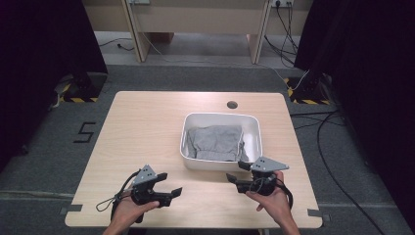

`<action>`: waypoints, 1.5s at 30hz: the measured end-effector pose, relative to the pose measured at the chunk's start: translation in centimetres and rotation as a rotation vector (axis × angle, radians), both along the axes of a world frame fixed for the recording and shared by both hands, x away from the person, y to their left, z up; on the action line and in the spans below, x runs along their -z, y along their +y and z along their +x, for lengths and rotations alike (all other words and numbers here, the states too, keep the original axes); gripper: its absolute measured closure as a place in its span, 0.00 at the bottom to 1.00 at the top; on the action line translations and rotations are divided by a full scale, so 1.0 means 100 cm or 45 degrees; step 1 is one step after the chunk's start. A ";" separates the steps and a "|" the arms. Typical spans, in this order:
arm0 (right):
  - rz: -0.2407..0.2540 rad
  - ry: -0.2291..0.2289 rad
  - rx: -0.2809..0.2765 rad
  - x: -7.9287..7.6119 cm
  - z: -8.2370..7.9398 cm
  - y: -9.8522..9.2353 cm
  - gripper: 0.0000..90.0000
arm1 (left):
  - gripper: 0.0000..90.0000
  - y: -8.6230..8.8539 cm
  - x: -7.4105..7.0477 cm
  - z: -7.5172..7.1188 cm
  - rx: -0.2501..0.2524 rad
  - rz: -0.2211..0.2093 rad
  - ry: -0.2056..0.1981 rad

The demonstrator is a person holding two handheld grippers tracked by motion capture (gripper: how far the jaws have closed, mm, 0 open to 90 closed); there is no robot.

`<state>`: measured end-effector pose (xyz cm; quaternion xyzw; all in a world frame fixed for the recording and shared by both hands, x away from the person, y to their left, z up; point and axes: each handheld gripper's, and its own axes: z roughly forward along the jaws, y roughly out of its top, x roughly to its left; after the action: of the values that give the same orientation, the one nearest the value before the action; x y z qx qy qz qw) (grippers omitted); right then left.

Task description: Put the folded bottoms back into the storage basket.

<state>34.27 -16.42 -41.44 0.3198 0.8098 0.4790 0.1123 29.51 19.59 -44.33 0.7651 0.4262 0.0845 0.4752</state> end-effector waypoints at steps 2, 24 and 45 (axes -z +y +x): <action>0.009 0.001 -0.012 0.003 -0.003 0.002 0.35 | 0.17 0.001 0.003 -0.001 -0.007 0.028 0.003; -0.062 0.001 0.020 0.033 -0.032 -0.003 0.35 | 0.17 0.021 0.034 -0.008 -0.070 0.163 0.012; -0.122 0.030 0.143 0.059 -0.043 -0.021 0.21 | 0.17 0.038 0.050 -0.025 -0.098 0.272 0.058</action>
<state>29.94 -18.55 -47.31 0.3645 0.8139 0.4287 0.1448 27.04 23.43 -49.33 0.7963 0.4545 0.1303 0.3775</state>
